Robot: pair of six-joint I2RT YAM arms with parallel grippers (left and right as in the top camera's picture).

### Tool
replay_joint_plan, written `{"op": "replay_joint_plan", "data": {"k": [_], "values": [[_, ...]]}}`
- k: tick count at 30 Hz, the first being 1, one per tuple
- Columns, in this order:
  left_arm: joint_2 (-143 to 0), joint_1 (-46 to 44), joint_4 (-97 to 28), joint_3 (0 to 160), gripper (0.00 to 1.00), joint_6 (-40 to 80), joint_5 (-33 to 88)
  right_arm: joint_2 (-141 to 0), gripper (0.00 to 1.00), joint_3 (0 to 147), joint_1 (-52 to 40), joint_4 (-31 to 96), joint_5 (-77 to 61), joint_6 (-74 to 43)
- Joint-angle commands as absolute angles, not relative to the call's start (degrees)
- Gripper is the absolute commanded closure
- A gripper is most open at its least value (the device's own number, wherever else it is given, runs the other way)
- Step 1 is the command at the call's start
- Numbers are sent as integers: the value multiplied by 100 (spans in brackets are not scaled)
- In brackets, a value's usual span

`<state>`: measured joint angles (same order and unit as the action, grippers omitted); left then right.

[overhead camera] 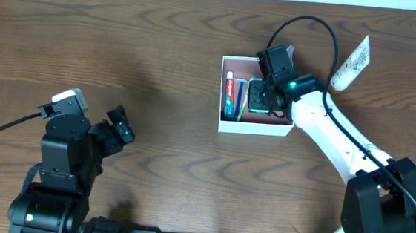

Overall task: Pack container
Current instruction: 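Lower the Dettol bar into the box beside the toothbrush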

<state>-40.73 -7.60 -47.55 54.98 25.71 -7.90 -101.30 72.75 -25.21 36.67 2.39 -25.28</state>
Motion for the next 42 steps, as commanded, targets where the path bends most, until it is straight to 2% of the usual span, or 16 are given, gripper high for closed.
{"op": "replay_joint_plan", "data": {"k": [1, 22, 42], "values": [[-4073, -740, -4751, 5505, 2, 2622, -819, -10138, 65, 7168, -2558, 3548, 434, -2633], [-4073, -740, -4751, 5505, 2, 2622, -819, -10151, 64, 6694, -2558, 2838, 582, -2679], [-4073, -740, -4751, 5505, 2, 2620, -819, -10862, 59, 6696, -2556, 2591, 578, -2676]]}}
